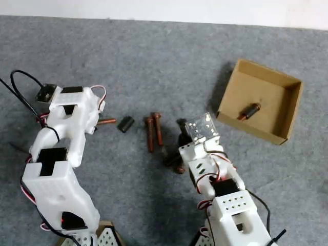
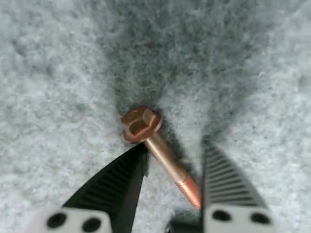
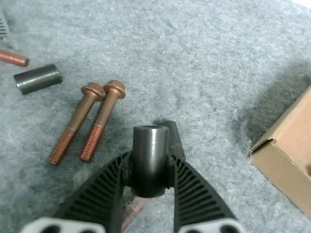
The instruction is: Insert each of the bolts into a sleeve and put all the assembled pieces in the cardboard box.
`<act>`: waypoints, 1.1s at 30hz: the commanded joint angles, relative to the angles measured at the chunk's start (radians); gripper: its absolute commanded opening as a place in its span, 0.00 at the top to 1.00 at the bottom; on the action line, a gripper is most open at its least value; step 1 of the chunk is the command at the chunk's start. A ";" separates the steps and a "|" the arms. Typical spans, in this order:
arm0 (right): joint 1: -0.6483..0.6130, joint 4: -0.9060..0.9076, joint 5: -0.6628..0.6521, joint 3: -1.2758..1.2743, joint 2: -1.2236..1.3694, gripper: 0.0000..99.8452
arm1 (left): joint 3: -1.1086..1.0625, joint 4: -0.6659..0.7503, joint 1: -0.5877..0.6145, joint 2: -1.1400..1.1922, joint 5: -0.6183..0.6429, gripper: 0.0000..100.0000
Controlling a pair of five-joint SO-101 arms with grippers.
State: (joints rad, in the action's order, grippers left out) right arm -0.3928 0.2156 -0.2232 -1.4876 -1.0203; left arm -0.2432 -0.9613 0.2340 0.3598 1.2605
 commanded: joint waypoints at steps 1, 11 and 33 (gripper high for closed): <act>0.012 -0.002 -0.009 0.008 -0.028 1.00 | 0.002 0.034 0.065 -0.007 0.009 1.00; 0.012 -0.002 -0.009 0.008 -0.028 1.00 | -0.001 0.034 0.077 -0.012 0.011 0.99; 0.007 -0.002 -0.009 0.007 -0.035 1.00 | -0.418 0.106 -0.232 -0.862 -0.216 1.00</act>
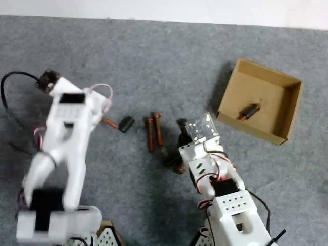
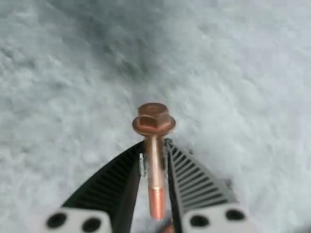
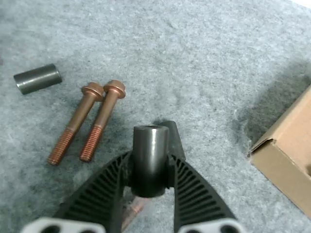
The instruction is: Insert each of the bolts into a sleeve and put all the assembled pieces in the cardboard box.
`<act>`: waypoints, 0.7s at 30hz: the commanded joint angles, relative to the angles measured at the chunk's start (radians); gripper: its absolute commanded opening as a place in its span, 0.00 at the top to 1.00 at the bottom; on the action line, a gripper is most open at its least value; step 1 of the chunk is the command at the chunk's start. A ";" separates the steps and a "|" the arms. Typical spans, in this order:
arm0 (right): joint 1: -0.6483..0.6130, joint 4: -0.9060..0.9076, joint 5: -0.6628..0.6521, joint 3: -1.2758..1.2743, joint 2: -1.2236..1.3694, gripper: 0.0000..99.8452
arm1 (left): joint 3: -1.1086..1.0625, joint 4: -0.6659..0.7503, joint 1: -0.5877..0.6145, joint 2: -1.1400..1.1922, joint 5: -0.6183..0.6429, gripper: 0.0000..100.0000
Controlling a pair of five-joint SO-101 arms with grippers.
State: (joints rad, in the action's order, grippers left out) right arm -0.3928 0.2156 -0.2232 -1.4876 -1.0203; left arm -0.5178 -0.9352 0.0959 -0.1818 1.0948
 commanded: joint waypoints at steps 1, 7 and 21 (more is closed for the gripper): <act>0.005 -0.002 -0.009 0.007 -0.035 1.00 | -0.193 0.117 -0.114 -0.389 -0.069 1.00; -0.074 -0.004 -0.011 0.008 -0.035 1.00 | -0.510 0.382 -0.236 -0.736 -0.164 1.00; -0.226 -0.005 -0.127 -0.008 -0.036 1.00 | -0.898 0.750 -0.298 -1.026 -0.218 0.99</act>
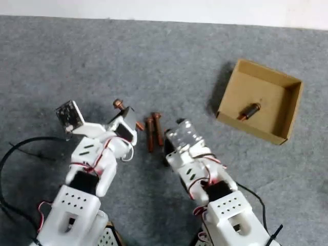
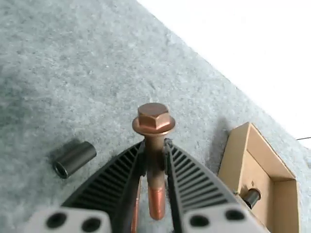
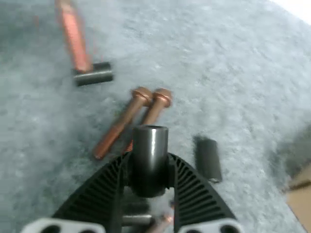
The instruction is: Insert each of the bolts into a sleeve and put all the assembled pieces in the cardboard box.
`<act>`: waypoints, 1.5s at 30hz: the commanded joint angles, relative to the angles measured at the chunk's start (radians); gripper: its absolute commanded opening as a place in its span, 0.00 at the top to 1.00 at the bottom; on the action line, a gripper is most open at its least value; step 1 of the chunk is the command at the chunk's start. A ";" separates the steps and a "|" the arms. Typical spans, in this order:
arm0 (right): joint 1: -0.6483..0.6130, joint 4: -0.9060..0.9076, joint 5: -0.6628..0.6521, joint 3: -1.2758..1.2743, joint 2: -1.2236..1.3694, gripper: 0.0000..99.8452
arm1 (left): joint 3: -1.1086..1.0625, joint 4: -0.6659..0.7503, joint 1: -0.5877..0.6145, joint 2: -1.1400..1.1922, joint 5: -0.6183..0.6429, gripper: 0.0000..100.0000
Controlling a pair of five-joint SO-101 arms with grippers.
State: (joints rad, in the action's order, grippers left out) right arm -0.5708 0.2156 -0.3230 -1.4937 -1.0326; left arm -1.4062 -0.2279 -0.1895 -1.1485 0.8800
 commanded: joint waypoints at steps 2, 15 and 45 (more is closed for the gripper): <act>-0.062 -0.005 -0.028 -0.012 -0.024 1.00 | -0.024 0.043 -0.013 -0.077 -0.003 0.99; -0.064 -0.205 -0.112 -0.090 -0.024 1.00 | -0.154 0.043 -0.110 -0.306 -0.009 0.99; -0.085 -0.464 -0.170 -0.186 -0.024 1.00 | -0.213 0.043 -0.105 -0.404 -0.003 0.99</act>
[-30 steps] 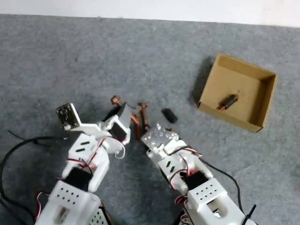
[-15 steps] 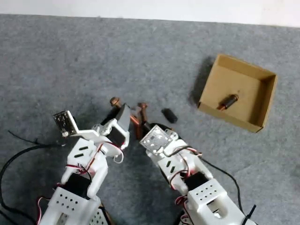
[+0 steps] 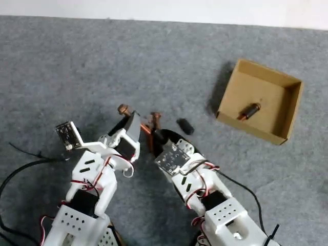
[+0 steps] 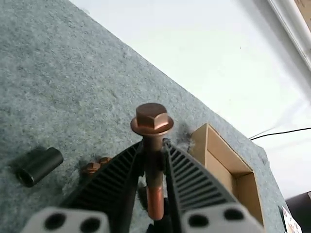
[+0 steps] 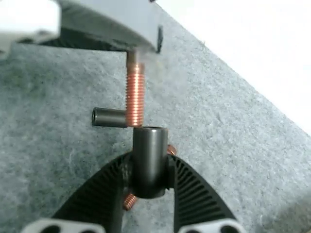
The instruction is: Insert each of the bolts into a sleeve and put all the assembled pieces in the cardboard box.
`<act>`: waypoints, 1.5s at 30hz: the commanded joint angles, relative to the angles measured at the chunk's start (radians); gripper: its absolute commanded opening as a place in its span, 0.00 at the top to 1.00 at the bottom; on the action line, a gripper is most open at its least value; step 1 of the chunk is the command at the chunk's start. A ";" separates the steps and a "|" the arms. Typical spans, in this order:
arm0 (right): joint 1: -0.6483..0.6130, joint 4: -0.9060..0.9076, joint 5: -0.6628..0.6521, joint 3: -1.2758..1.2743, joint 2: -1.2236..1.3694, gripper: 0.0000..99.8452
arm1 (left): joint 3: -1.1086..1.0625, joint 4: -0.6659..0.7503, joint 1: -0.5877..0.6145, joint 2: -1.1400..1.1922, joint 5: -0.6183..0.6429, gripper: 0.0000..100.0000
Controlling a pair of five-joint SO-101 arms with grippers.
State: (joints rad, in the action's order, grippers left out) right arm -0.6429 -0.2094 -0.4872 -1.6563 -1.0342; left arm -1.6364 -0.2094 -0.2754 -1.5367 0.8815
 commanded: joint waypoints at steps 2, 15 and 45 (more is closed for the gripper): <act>-0.013 -0.039 -0.006 -0.024 -0.022 1.00 | 0.021 0.025 -0.018 -0.016 -0.005 0.99; -0.015 -0.039 -0.055 -0.027 -0.022 1.00 | 0.053 0.026 -0.018 -0.016 -0.002 0.99; -0.019 -0.041 -0.061 -0.061 -0.022 1.00 | 0.031 -0.029 -0.008 -0.016 0.068 0.99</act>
State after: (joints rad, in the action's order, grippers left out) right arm -0.6736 -0.2125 -0.5393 -1.6563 -1.0357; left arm -1.6364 -0.2171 -0.2754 -1.5367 0.9505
